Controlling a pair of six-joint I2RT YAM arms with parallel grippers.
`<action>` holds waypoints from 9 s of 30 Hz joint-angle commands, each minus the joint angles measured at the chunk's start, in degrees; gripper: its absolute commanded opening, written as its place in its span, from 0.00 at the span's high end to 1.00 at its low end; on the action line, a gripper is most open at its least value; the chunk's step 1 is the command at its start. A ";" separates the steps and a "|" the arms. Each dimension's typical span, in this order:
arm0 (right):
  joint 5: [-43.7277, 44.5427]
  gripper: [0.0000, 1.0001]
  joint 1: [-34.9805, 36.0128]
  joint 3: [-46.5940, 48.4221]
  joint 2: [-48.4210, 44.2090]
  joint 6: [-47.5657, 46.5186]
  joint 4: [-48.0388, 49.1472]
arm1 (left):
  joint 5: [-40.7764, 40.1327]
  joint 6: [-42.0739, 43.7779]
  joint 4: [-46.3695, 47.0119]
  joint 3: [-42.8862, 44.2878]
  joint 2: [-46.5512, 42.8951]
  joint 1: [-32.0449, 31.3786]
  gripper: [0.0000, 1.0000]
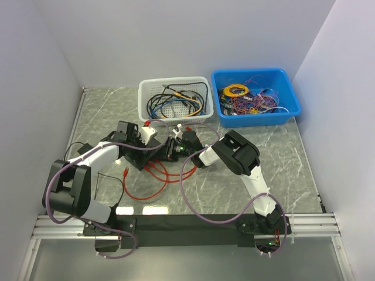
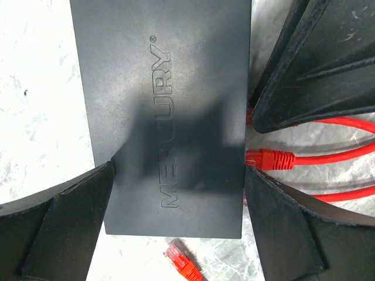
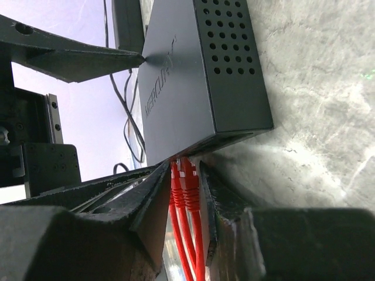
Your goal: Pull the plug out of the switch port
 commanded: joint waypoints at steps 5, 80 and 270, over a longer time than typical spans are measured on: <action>1.68 0.79 1.18 -0.23 4.15 -0.38 -3.43 | 1.39 -0.70 -5.69 -1.78 3.93 0.55 0.03; 10.03 1.00 -13.04 21.29 -49.86 -32.03 -39.75 | 5.79 -0.87 -19.05 10.35 -8.56 10.22 0.01; -0.69 1.00 1.36 -0.05 0.11 -5.73 -10.38 | 1.05 1.94 -2.09 2.80 8.58 2.14 0.05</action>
